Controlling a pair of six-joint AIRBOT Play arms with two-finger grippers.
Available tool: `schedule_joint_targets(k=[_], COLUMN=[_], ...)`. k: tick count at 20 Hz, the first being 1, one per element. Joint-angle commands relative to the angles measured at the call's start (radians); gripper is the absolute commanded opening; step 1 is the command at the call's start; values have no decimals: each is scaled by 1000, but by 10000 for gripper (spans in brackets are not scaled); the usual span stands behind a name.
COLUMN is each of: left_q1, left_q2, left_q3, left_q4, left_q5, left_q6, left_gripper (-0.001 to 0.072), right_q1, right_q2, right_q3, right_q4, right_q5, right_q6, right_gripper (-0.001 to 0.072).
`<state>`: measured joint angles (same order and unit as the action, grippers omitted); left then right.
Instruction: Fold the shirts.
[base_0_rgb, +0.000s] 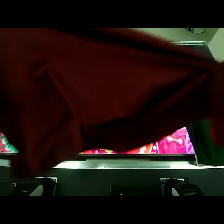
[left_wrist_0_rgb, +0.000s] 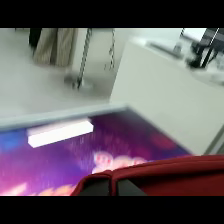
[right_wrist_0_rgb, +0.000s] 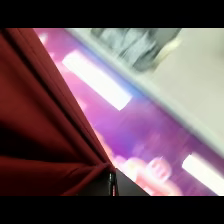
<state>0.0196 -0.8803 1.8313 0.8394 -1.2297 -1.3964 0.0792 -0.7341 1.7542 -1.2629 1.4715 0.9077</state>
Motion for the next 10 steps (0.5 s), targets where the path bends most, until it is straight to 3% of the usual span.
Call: schedule_joint_targets(k=[1, 4, 7, 10], left_q1=[3, 3, 3, 4], left_q2=[-23, -43, -132, -337], left_q3=[-124, -415, -688, -741], left_q4=[55, 55, 55, 39], left_q5=[-150, -148, -40, 73], left_q6=[-25, 29, 66, 122], left_gripper=[29, 31, 32, 32], right_q1=[-1, 0, 0, 0], right_q2=[-69, -80, -143, -362], right_q3=[-105, -426, -734, -776], right_q4=[-6, 13, 11, 27], right_q5=[354, 311, -32, -322], right_q6=[88, 114, 113, 109], right_gripper=[38, 38, 38, 38])
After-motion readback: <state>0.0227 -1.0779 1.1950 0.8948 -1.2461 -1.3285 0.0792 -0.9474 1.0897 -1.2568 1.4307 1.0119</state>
